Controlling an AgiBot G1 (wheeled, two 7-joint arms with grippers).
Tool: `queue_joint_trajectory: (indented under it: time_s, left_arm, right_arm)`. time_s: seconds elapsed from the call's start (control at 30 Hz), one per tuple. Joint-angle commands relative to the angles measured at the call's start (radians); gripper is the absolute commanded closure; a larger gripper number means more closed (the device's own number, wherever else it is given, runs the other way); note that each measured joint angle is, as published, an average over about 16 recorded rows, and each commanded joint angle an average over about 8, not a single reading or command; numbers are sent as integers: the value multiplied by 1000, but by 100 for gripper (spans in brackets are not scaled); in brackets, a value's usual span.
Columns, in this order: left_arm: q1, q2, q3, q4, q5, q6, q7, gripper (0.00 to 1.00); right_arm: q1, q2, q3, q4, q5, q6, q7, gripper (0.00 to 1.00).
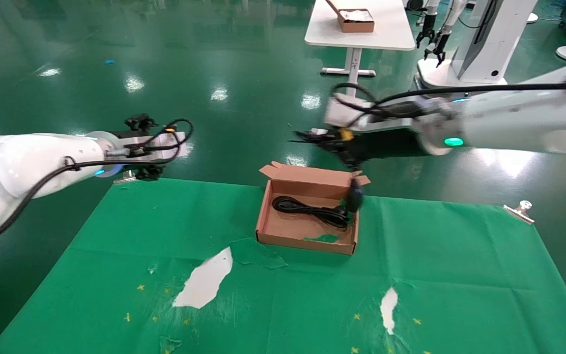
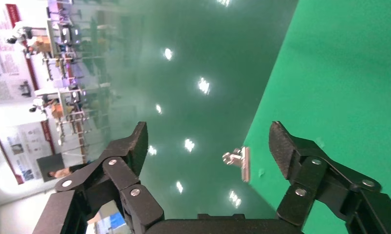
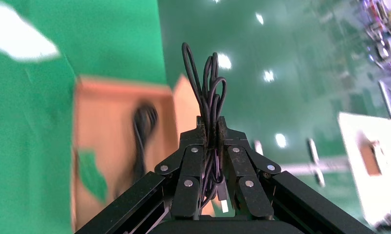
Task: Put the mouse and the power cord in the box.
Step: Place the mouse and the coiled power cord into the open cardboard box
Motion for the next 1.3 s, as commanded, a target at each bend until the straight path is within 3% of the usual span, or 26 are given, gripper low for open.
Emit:
queue_joint_trajectory:
  time_s: [0.03,0.23,0.43,0.57,0.7,1.3]
  left_arm:
    - [-7,-2,3,14,5,3,-8,0]
    - [-7,-3,7,10,11,3,-19,0]
    - [-7,-5,11,5,16,2,-29,0]
    - [-8,-6,13,4,18,2,-34,0]
    - [-9,-8,14,5,19,2,-36,0]
    - [-8,-7,14,3,20,2,-35,0]
  right_arm:
    - [0,-45,7,-30,12,16,-14,100]
    - [-54,-124,-82,-86,16,100,-13,100]
    - [-122,-129,-247,-62,22,230,144,99]
    - [-135,-130,-330,-72,10,312,246,52]
    - [-141,-133,-377,-85,-5,367,286,2]
    - [-137,-128,-355,-78,-3,343,274,0]
